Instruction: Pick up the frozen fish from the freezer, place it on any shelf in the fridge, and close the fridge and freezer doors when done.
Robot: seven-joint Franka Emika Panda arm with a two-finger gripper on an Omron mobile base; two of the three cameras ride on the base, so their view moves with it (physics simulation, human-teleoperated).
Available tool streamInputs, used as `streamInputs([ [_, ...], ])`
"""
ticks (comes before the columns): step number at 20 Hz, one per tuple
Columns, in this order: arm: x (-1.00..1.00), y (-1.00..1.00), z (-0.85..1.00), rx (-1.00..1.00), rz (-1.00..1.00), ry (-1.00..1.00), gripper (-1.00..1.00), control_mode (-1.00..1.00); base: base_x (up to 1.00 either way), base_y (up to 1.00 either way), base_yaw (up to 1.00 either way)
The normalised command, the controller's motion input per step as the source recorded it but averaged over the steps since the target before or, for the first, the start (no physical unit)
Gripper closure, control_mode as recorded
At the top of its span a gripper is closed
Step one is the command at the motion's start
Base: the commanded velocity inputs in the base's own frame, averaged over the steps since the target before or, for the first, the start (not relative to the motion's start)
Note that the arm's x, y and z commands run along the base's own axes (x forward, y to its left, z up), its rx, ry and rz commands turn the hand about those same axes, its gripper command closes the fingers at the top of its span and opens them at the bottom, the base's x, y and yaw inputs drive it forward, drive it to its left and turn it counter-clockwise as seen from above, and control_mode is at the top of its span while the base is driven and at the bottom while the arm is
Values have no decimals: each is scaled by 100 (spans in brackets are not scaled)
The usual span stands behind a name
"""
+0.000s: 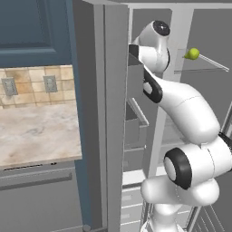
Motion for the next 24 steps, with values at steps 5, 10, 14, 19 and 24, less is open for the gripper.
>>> streamInputs([
  [5,30,0,-15,0,0,3,-100,-100,0,0,0],
  [10,35,0,-20,0,0,4,-100,-100,0,0,0],
  [14,43,0,-17,0,0,2,-100,-100,0,0,0],
  [19,50,0,0,0,-2,3,-100,-100,0,0,0],
  [24,41,0,0,0,0,6,-100,-100,0,0,0],
])
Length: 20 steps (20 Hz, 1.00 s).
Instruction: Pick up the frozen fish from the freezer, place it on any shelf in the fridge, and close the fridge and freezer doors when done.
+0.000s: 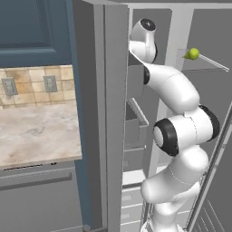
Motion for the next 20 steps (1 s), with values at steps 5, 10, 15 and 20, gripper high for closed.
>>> streamInputs([
  [5,25,0,-8,0,0,8,-100,-100,0,0,0],
  [10,1,0,-29,0,0,7,100,-100,0,0,0],
  [15,0,1,-34,-2,0,2,100,-100,0,0,0],
  [20,0,0,-14,-2,0,-1,100,-100,0,0,0],
])
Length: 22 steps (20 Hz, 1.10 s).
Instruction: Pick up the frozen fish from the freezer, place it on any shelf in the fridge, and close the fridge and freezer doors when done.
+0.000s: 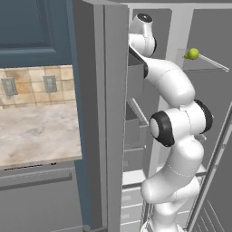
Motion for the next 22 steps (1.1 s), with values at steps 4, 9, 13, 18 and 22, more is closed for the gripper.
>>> streamInputs([
  [4,-2,0,-1,0,0,-2,100,-100,0,0,0],
  [9,-20,0,0,0,0,-12,100,-100,0,0,0],
  [13,-25,0,1,0,0,-20,100,-100,0,0,0],
  [18,-27,6,8,0,-2,-21,100,-100,0,0,0],
  [22,-46,10,17,0,-4,-22,100,-100,0,0,0],
])
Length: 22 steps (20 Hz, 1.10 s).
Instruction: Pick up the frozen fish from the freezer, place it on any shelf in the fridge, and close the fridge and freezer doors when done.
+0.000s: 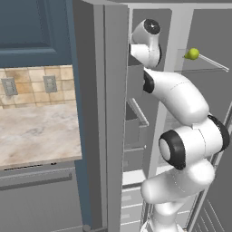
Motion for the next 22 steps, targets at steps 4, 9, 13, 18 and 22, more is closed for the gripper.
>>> streamInputs([
  [4,-55,4,33,0,-1,-22,100,-100,0,0,0],
  [9,-78,0,37,1,0,-9,100,-100,0,0,0],
  [13,-100,0,21,2,0,-2,100,-100,0,0,0],
  [18,-100,0,9,0,0,-2,100,-100,0,0,0],
  [22,-100,-9,0,4,-4,0,100,-100,0,0,0],
])
